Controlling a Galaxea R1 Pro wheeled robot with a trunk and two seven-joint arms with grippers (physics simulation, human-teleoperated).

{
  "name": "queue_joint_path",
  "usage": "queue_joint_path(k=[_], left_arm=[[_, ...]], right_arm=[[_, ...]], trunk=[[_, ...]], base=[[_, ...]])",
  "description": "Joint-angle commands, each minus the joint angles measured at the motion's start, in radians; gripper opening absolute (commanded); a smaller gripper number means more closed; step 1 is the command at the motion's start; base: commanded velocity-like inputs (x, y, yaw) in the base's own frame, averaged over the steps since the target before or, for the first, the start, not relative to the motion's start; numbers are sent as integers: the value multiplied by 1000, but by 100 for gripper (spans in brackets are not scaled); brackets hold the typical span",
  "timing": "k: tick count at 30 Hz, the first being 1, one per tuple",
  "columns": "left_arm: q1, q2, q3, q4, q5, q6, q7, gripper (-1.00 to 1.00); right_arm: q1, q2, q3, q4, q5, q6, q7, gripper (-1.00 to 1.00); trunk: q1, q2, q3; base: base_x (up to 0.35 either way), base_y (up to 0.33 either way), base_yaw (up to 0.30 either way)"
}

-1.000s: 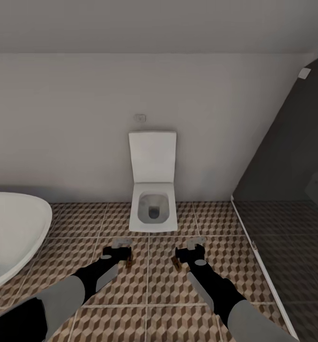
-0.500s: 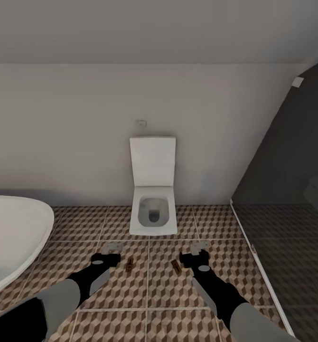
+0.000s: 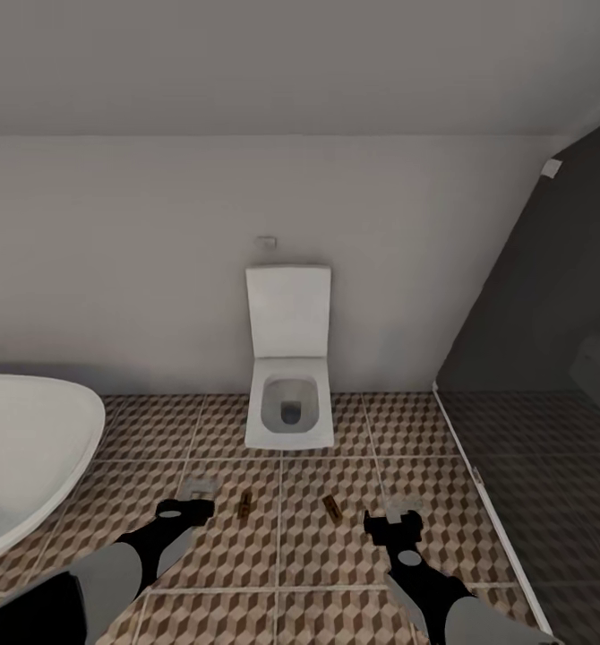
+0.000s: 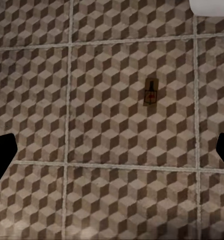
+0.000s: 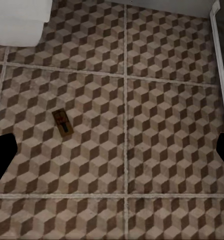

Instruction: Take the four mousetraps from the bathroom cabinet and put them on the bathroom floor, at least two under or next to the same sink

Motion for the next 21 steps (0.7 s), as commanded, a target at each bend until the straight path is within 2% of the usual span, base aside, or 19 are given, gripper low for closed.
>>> queue_joint_path(k=[1,6,9,15,21], left_arm=[[1,1,-9,5,9,-1,-5,100],[13,-2,-9,63,9,-10,-88,100],[20,-3,-9,107,9,-52,-129,100],[44,-3,-9,155,9,-114,-149,100],[81,1,-7,163,10,-158,-151,100]], right_arm=[[-1,1,9,42,-11,-45,7,100],[-1,1,9,129,-11,-157,59,100],[0,1,8,172,-10,-196,92,100],[3,1,8,201,-10,-217,111,100],[9,0,8,205,-10,-233,114,100]], trunk=[[-4,6,3],[-23,41,25],[-34,62,37],[-57,104,61],[-80,146,84]], base=[[0,0,0],[0,0,0],[0,0,0],[0,0,0],[0,0,0]])
